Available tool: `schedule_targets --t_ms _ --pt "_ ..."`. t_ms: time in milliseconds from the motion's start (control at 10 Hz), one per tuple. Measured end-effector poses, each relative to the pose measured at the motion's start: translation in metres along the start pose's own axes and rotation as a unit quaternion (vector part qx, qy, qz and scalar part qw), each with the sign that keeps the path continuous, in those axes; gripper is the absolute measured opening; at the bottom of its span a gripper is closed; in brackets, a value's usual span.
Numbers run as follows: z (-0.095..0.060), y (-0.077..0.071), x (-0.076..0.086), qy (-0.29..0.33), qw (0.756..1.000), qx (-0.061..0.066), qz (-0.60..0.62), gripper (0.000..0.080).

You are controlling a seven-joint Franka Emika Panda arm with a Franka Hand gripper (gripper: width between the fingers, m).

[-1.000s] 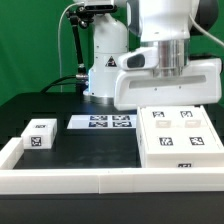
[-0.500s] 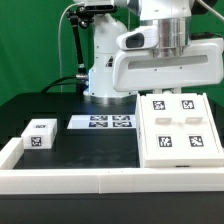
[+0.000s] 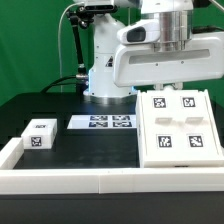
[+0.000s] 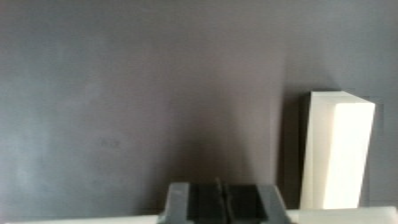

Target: Assemble cabinet

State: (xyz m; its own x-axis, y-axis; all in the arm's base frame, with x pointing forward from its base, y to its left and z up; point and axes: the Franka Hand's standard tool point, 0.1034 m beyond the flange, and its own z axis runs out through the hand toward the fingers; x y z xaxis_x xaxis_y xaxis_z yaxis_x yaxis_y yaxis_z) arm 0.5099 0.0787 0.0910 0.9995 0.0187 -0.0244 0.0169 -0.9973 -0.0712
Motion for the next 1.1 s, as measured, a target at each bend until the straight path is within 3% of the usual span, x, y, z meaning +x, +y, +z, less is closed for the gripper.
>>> schedule_targets --t_ms 400,900,1100 --pt "-0.034 -0.002 0.015 -0.022 1.0 0.004 -0.003 0.0002" --pt "-0.031 -0.002 0.016 -0.02 1.0 0.004 -0.003 0.0002" --pt "-0.04 -0.002 0.023 -0.022 1.0 0.005 -0.003 0.0002"
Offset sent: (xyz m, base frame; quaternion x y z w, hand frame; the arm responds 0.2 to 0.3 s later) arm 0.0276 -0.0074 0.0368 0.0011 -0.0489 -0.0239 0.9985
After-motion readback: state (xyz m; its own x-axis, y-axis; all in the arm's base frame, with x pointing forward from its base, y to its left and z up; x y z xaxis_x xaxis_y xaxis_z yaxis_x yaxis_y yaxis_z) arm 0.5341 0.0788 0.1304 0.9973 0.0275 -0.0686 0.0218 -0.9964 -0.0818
